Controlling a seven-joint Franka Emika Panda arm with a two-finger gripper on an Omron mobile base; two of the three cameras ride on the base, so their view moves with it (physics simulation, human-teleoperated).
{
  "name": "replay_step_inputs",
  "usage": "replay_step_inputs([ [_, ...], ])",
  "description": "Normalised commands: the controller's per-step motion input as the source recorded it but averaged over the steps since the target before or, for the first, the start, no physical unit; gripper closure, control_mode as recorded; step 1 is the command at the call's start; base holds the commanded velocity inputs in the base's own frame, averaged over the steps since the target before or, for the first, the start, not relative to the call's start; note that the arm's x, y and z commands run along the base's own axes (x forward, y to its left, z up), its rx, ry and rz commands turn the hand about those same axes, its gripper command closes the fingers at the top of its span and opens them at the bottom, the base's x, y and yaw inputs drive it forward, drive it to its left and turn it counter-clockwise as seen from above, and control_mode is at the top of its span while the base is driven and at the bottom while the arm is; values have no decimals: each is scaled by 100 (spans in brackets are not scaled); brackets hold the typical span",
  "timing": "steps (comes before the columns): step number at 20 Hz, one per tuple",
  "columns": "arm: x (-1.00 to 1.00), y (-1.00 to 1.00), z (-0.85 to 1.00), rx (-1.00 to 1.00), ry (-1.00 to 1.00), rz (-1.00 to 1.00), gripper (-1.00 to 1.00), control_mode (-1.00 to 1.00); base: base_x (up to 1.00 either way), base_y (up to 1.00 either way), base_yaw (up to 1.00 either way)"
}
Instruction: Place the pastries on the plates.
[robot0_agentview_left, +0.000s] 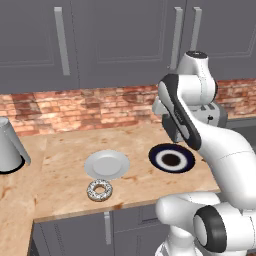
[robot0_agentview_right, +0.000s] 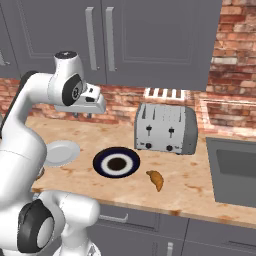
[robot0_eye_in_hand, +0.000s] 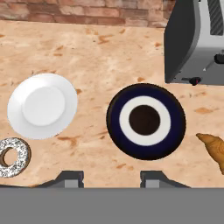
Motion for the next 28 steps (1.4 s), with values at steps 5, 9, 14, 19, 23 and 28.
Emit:
replay_step_inputs([
  [5,0,34,-4,-3,0,0,-100,-100,0,0,0],
  [9,1,95,-16,-2,3,-2,-100,-100,0,0,0],
  [14,0,84,-23,0,8,0,-100,-100,0,0,0],
  [19,0,34,-37,0,14,0,-100,-100,0,0,0],
  [23,0,12,-46,0,24,0,-100,-100,0,0,0],
  [28,0,2,-59,0,21,0,-100,-100,0,0,0],
])
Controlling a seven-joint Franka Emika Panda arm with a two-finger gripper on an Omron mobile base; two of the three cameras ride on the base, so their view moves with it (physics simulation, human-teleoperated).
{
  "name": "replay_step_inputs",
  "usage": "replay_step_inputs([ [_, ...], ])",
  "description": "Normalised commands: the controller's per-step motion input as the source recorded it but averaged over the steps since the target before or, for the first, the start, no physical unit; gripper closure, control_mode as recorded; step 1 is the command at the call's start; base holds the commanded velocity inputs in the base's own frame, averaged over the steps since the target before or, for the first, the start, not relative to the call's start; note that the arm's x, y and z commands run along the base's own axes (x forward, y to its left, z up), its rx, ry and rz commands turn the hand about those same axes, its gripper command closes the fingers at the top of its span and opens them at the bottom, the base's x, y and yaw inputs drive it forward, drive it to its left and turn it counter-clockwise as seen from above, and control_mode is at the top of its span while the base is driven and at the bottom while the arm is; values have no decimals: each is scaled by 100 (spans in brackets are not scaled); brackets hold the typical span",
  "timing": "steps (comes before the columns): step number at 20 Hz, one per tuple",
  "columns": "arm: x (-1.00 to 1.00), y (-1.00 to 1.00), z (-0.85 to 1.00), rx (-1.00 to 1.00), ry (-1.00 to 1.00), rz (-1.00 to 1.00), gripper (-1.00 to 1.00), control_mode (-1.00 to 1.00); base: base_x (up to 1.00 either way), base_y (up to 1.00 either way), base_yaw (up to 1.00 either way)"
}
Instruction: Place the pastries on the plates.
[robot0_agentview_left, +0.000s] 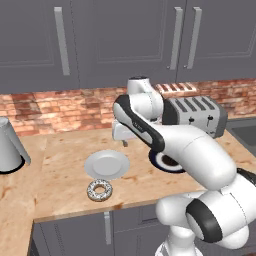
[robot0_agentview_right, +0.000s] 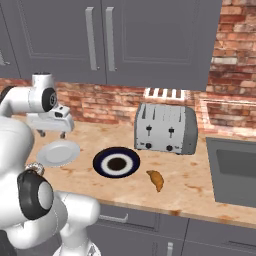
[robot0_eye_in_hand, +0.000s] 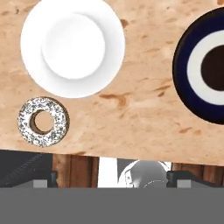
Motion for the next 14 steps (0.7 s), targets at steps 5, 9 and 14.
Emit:
replay_step_inputs([
  [5,0,0,-60,0,15,0,-100,-100,0,0,0],
  [9,-2,0,-41,0,3,0,-100,-100,0,0,0],
  [14,0,8,-22,0,1,0,-100,-100,0,0,0],
])
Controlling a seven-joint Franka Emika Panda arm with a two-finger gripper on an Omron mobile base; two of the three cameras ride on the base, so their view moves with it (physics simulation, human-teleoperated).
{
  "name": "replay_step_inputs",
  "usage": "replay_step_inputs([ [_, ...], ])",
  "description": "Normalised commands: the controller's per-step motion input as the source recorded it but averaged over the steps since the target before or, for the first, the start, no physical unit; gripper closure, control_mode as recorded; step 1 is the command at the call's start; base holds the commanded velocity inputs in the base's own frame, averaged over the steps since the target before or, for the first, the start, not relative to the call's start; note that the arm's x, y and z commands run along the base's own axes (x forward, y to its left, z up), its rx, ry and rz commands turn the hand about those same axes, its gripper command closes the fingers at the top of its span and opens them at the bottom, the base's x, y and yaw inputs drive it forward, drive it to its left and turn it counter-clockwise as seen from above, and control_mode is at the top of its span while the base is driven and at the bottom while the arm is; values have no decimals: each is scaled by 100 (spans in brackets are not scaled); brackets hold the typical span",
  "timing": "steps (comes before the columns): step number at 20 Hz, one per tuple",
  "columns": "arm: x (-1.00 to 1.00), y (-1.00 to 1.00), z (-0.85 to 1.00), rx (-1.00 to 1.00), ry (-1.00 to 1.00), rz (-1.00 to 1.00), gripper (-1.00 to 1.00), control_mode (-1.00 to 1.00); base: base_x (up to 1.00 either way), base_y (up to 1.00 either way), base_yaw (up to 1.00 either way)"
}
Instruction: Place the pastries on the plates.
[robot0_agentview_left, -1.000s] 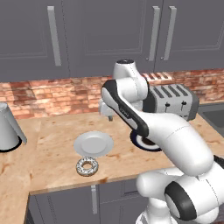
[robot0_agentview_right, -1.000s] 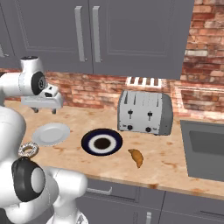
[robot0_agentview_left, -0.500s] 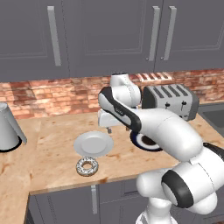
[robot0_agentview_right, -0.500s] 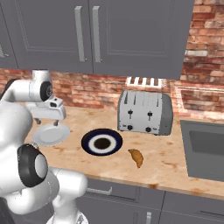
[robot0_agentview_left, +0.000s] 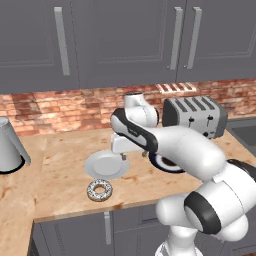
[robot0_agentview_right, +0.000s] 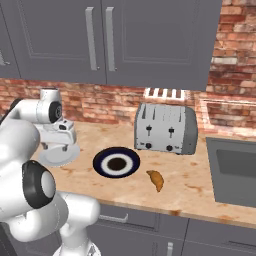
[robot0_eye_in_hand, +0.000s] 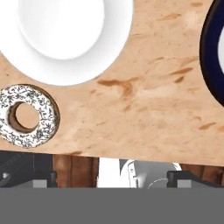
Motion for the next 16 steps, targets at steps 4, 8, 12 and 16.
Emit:
replay_step_inputs([
  [4,0,49,-4,0,2,0,-100,-100,0,0,0],
  [8,0,78,-16,0,3,0,-100,-100,0,0,0],
  [12,-1,53,-30,0,4,0,-100,-100,0,0,0],
  [16,0,16,-33,-1,0,3,-100,-100,0,0,0],
])
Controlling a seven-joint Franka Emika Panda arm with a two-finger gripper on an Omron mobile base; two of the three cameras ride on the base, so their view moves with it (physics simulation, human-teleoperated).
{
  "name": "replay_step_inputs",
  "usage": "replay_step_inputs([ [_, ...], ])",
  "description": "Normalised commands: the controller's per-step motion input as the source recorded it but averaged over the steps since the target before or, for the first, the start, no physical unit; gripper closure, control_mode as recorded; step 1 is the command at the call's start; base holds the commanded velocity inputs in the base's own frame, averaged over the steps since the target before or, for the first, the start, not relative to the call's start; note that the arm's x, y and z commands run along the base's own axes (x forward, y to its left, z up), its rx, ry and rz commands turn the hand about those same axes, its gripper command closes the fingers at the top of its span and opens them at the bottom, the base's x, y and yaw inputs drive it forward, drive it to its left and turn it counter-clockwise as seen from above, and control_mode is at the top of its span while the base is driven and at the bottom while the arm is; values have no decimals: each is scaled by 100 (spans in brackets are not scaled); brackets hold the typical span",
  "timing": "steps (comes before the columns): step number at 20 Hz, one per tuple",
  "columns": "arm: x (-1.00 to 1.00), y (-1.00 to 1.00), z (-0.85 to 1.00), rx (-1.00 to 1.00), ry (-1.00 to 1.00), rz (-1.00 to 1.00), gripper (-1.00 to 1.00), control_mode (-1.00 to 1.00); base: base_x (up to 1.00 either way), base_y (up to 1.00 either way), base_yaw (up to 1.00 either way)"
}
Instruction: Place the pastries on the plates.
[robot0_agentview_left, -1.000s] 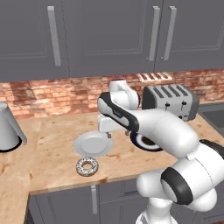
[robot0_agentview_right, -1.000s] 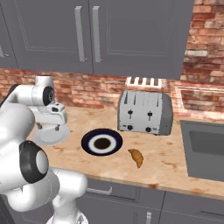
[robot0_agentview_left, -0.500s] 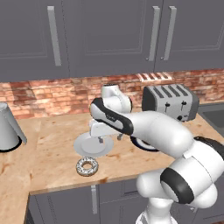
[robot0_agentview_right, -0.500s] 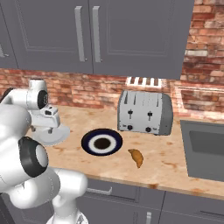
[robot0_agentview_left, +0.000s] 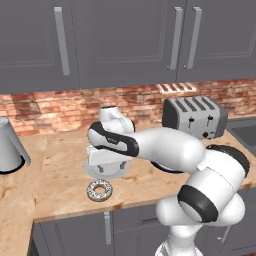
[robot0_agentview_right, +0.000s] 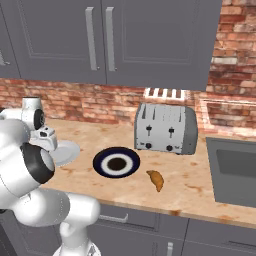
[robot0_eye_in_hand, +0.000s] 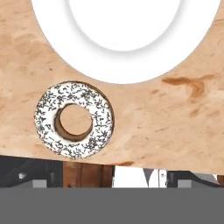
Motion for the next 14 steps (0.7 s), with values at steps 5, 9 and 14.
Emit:
replay_step_inputs([
  [5,0,0,-49,-3,0,3,-100,-100,0,0,0],
  [9,0,-1,-56,0,0,3,-100,-100,0,0,0],
  [14,0,0,-42,0,0,2,-100,-100,0,0,0],
])
